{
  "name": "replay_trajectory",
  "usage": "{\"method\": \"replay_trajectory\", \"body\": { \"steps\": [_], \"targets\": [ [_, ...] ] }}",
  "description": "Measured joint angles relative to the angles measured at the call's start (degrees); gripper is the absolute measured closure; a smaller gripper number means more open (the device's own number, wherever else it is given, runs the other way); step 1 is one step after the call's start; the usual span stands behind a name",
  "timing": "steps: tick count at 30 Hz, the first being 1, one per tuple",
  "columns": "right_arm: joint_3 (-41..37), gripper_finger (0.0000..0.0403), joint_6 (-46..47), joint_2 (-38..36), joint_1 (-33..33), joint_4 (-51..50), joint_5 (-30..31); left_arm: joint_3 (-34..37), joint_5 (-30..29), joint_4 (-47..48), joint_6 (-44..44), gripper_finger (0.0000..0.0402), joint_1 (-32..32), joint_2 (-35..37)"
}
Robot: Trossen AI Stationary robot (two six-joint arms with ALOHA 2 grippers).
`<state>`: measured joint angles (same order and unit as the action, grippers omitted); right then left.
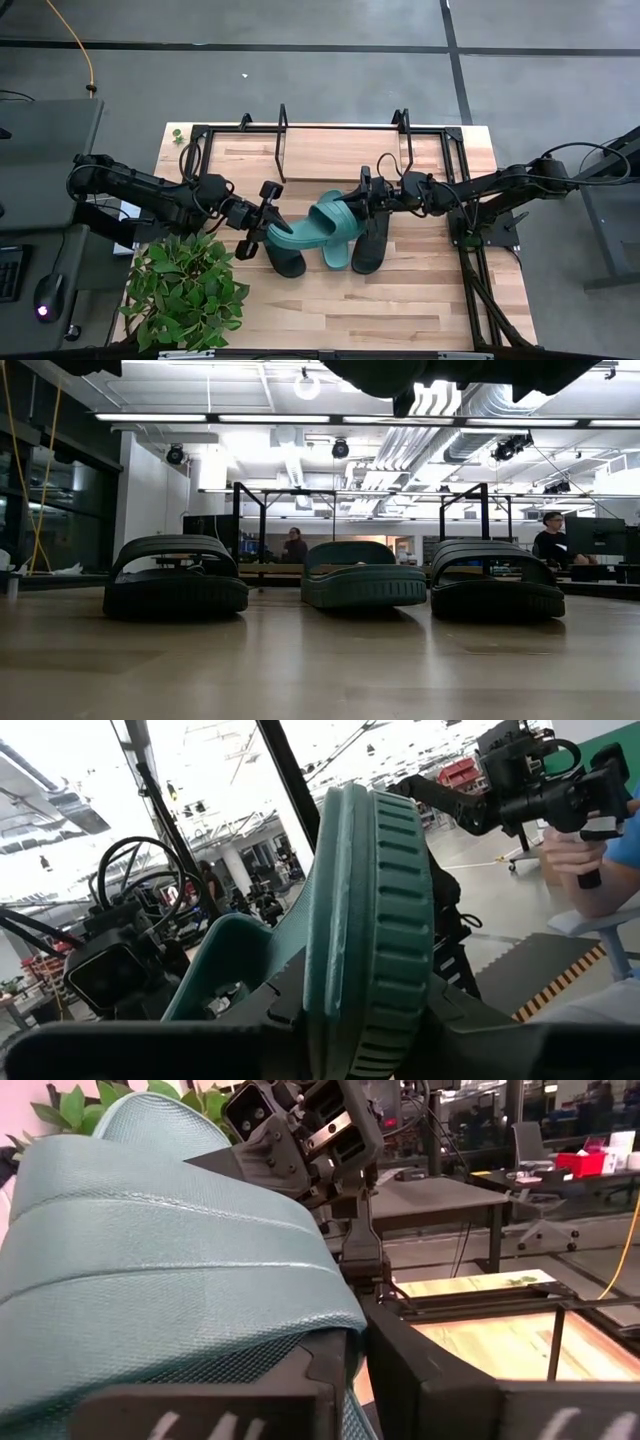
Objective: Pick and place slides into the shelf
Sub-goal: Put the bottom green slides on the shelf
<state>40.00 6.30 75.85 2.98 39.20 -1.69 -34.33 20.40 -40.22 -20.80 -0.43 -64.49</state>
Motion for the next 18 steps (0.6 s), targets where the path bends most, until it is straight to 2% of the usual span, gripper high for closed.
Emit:
{"method": "replay_trajectory", "body": {
  "steps": [10, 13, 18],
  "targets": [
    [0.0, 0.0305, -5.3, -0.23, 0.0, -0.15, 1.73, 0.02, -1.02, 0.46, 0.02, 0.0329, 0.0, -0.02],
    [0.0, 0.029, -8.61, -1.44, 0.01, -3.07, 4.95, 0.02, -2.55, 1.45, -0.43, 0.0328, 0.04, 0.13],
    [0.0, 0.0276, -12.73, -5.09, 0.12, -11.34, 14.21, 0.04, -4.69, 3.22, -2.28, 0.0334, 0.15, 0.09]
  ]
}}
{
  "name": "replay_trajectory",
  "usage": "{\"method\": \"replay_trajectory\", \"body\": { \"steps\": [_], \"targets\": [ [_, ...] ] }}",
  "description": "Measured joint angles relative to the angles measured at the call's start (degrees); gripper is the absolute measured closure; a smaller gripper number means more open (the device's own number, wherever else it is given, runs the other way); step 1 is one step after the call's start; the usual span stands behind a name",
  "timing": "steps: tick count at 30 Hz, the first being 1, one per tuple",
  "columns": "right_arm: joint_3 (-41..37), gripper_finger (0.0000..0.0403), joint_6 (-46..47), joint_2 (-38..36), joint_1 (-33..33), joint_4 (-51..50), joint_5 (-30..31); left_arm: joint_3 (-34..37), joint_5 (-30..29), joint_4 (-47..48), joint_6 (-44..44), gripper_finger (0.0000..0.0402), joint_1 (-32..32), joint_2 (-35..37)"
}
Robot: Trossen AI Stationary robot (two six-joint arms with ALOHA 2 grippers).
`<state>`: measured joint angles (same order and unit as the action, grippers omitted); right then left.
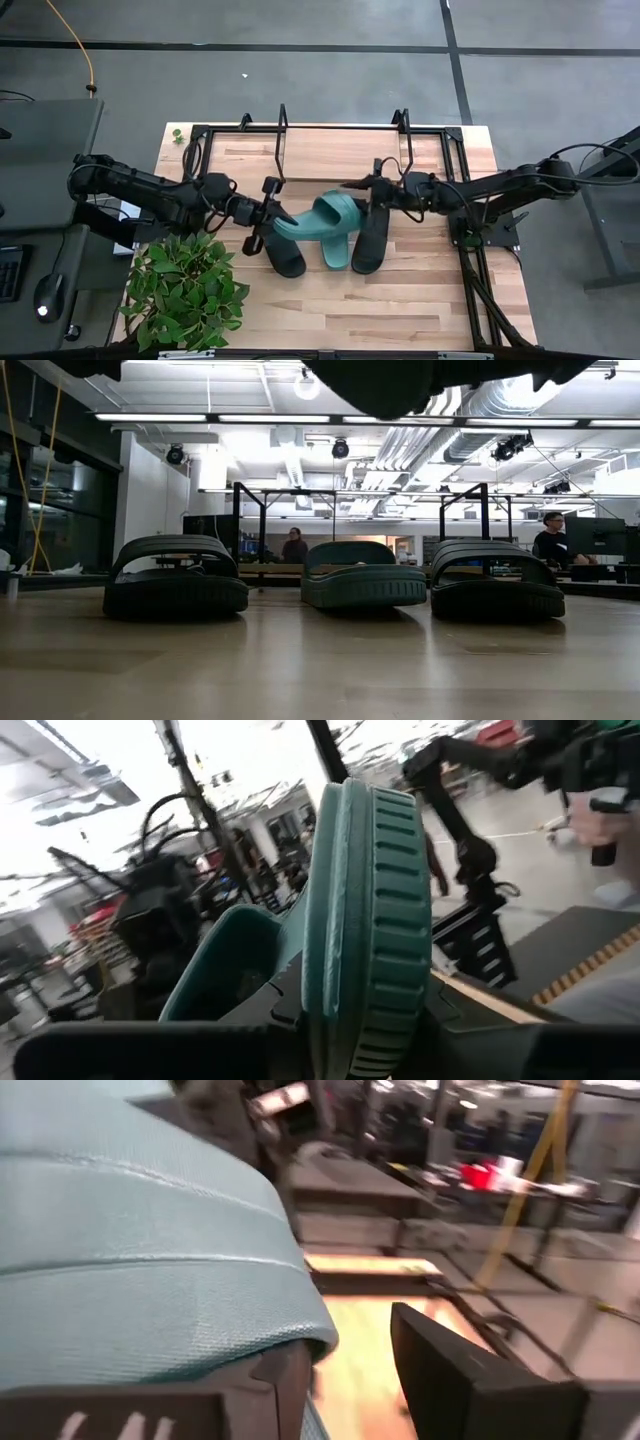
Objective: Pick and place slides into the shelf
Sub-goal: Put the bottom green slides on the shelf
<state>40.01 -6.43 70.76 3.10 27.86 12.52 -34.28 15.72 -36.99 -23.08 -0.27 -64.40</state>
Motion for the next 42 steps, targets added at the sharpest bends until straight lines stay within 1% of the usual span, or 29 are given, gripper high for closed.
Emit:
{"method": "replay_trajectory", "body": {
  "steps": [2, 4, 8, 10, 12, 14, 17, 20, 25, 29, 33, 38, 42],
  "targets": [
    [0.02, 0.0274, -0.1, -1.44, -0.01, -2.97, 3.03, 0.0, -2.16, 0.37, -0.7, 0.0334, 0.01, 0.0],
    [0.04, 0.0274, -0.09, -2.8, -0.03, -5.39, 4.64, 0.0, -4.69, 1.6, -1.29, 0.0331, -0.07, 0.0],
    [0.04, 0.0273, -0.06, -4.94, -0.08, -8.29, 5.61, 0.0, -8.34, 4.2, -4.04, 0.0328, -0.11, 0.0],
    [0.04, 0.0273, -0.03, -5.91, -0.08, -9.04, 5.7, 0.0, -8.86, 5.06, -5.34, 0.0327, -0.36, 0.0],
    [0.04, 0.0273, -0.03, -6.81, -0.03, -10.15, 6.08, 0.0, -10.18, 5.58, -6.68, 0.0327, -1.17, 0.0],
    [0.04, 0.0273, -0.53, -7.96, -0.06, -11.85, 7.61, 0.05, -12.87, 6.31, -8.18, 0.0327, -2.53, 0.11],
    [0.13, 0.0273, -1.39, -9.79, -0.08, -13.95, 10.09, 0.23, -18.01, 8.23, -11.67, 0.0326, -5.21, -0.02],
    [0.1, 0.0273, -1.18, -11.6, -0.06, -16.91, 11.45, 0.22, -23.26, 8.15, -16.41, 0.0326, -8.15, 0.0],
    [0.11, 0.0273, 0.34, -13.63, -0.06, -19.99, 11.49, 0.17, -33.38, 7.28, -23.03, 0.0326, -12.86, 0.02],
    [0.11, 0.0273, 0.4, -14.08, 0.09, -21.2, 11.49, 0.15, -41.74, 7.19, -28.38, 0.0336, -16.28, 0.02],
    [0.1, 0.0273, -0.93, -13.97, 0.76, -21.56, 11.47, 0.13, -46.89, 7.21, -34.4, 0.0342, -19.5, -0.32],
    [0.09, 0.0273, -1.54, -13.92, 1.52, -21.19, 11.45, 0.04, -55.76, 7.27, -40.37, 0.033, -22.72, -0.94],
    [0.09, 0.0273, -1.56, -13.9, 1.52, -21.17, 11.45, 0.04, -60.72, 7.13, -44.59, 0.0334, -23.52, -2.67]
  ]
}}
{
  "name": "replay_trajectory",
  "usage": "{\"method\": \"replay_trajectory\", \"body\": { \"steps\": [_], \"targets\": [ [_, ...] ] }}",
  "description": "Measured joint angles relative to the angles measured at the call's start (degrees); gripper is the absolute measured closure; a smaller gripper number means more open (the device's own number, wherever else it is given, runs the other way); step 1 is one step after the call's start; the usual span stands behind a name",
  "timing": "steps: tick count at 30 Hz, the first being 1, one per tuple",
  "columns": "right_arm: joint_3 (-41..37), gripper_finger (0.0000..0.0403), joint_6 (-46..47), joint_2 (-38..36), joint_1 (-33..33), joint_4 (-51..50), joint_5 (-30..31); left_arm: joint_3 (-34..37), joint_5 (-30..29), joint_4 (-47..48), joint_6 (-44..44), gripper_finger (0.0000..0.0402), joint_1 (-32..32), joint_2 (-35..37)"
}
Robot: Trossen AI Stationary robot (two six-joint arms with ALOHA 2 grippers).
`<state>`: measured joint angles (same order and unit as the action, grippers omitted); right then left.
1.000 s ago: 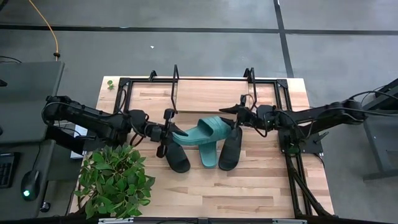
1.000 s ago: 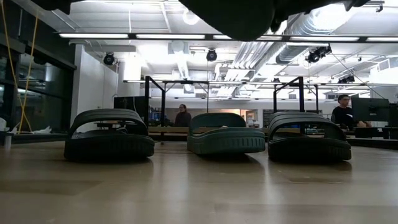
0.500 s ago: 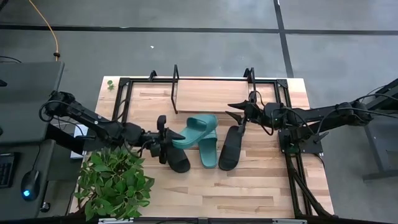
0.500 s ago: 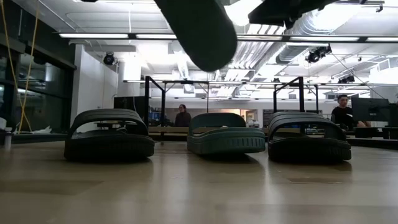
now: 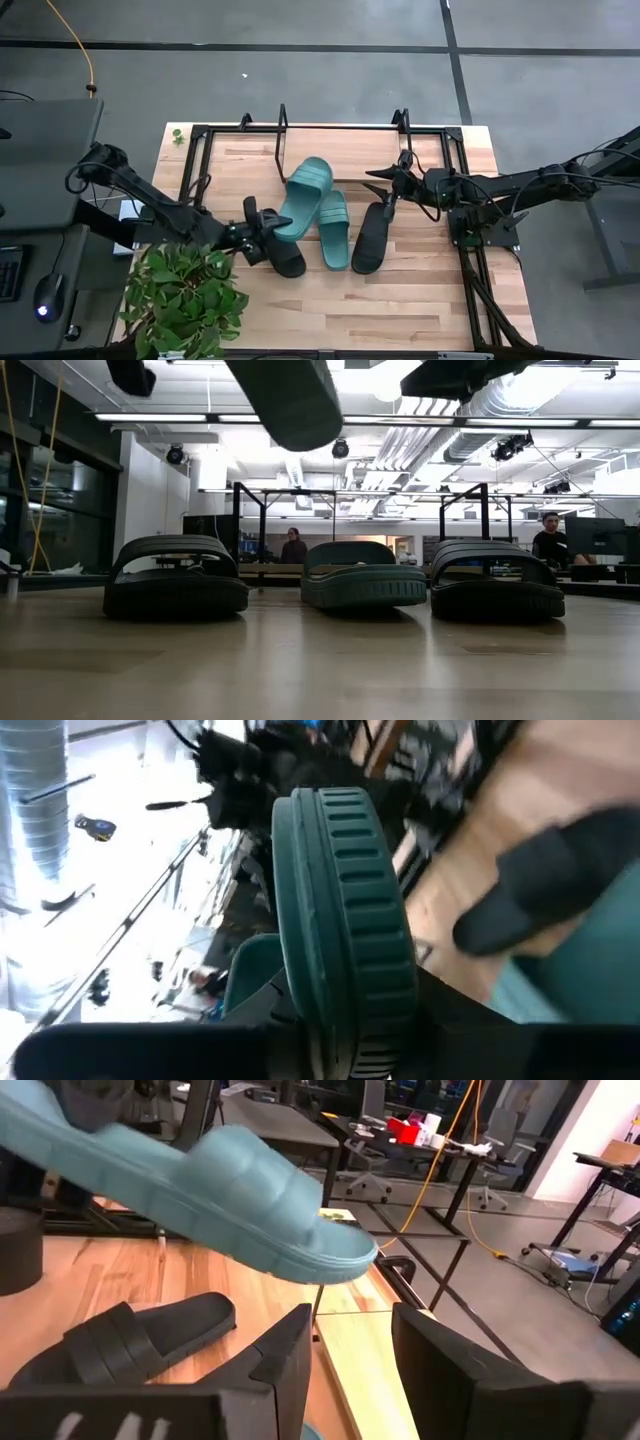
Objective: Pick and place slides into the shelf
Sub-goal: Put the bottom green slides on the shelf
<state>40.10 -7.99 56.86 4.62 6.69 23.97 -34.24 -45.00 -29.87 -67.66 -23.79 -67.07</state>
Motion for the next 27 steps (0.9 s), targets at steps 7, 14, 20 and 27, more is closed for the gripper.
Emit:
{"method": "replay_trajectory", "body": {
  "steps": [7, 14, 20, 27],
  "targets": [
    [-0.02, 0.0273, 0.0, 0.02, 0.0, 0.02, -0.04, -1.09, -8.87, -0.34, -6.21, 0.0341, 0.17, -4.96],
    [-0.04, 0.0273, 0.0, 0.04, 0.0, -0.01, -0.09, -5.69, -16.04, 0.18, -9.86, 0.0337, 0.15, -11.77],
    [-0.04, 0.0273, 0.13, 0.04, 0.0, 0.6, -0.46, -9.63, -16.75, 0.53, -11.85, 0.034, 0.92, -16.32],
    [-0.07, 0.0273, -1.21, 0.02, 0.02, 1.52, -0.5, -13.45, -10.18, 0.44, -13.09, 0.0333, 6.57, -17.6]
  ]
}}
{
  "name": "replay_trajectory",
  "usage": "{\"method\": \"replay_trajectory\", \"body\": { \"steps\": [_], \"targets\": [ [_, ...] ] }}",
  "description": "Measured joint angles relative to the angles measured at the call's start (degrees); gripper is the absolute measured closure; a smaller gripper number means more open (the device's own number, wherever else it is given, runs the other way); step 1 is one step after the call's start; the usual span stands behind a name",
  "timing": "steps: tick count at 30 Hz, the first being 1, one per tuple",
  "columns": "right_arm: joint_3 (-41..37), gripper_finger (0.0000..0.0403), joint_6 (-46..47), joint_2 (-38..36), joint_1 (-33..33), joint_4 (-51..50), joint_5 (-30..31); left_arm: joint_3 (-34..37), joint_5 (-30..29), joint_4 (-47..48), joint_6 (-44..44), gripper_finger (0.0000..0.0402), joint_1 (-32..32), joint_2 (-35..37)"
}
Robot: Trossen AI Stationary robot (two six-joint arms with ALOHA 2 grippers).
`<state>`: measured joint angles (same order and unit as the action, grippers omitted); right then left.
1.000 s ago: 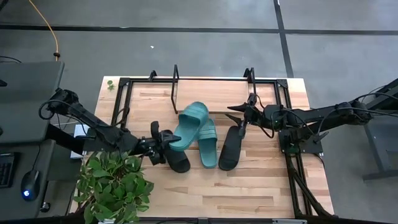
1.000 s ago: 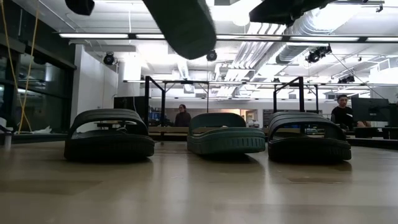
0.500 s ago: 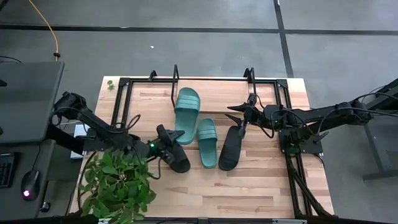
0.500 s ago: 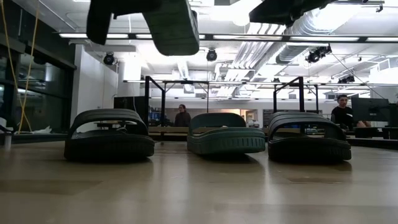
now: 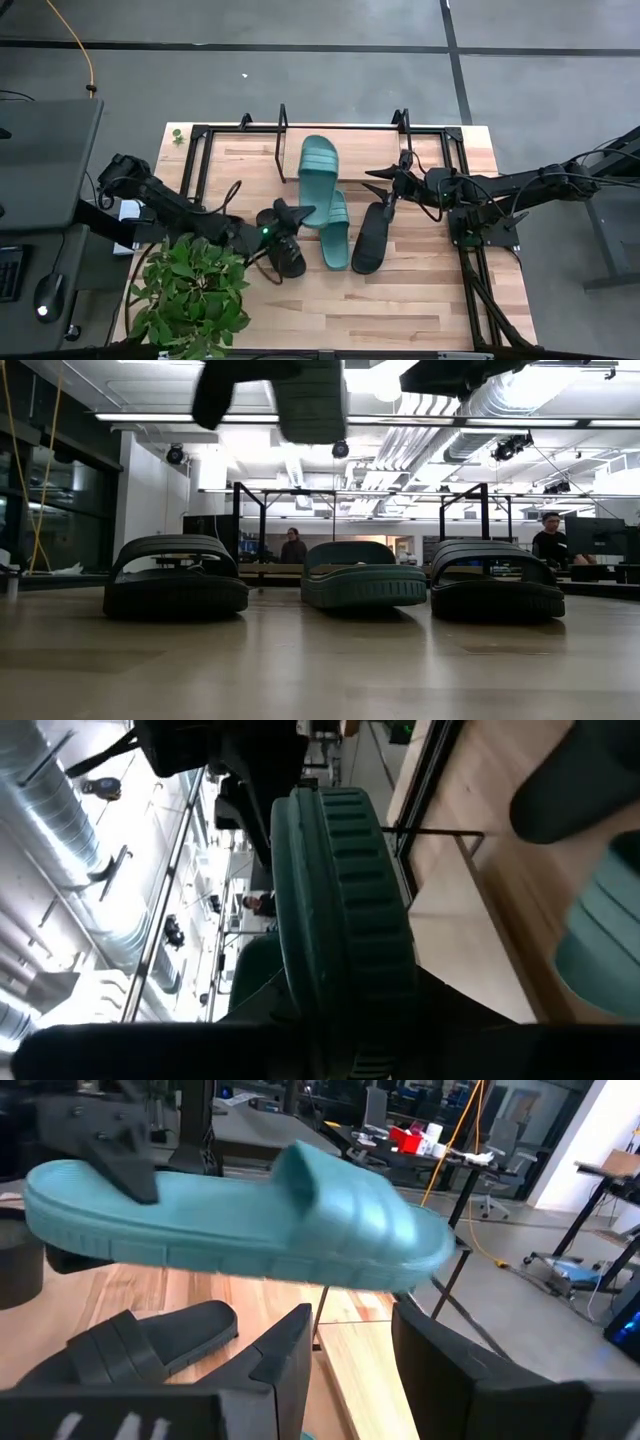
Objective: Pick and place slides into the shelf
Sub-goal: Put the bottom green slides on the shelf
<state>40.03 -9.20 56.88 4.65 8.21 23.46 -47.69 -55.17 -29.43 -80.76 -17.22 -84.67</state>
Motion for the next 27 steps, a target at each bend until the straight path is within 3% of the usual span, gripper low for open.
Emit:
{"method": "replay_trajectory", "body": {
  "steps": [5, 12, 19, 27],
  "targets": [
    [1.2, 0.0273, -1.28, 0.0, 0.23, -1.42, -0.01, -0.78, 5.17, -0.05, -0.02, 0.0343, 6.43, -0.02],
    [5.03, 0.0273, -2.67, -0.02, 3.37, -4.92, 0.43, -0.78, 13.73, 0.04, 0.59, 0.0328, 15.14, -0.02],
    [7.91, 0.0273, -4.5, -0.02, 7.78, -9.63, 8.15, -0.78, 22.14, -0.44, 3.38, 0.0345, 20.36, -0.02],
    [9.09, 0.0273, -6.31, -0.04, 11.3, -9.71, 11.23, -0.82, 25.5, -6.37, 3.93, 0.0329, 24.08, -5.76]
  ]
}}
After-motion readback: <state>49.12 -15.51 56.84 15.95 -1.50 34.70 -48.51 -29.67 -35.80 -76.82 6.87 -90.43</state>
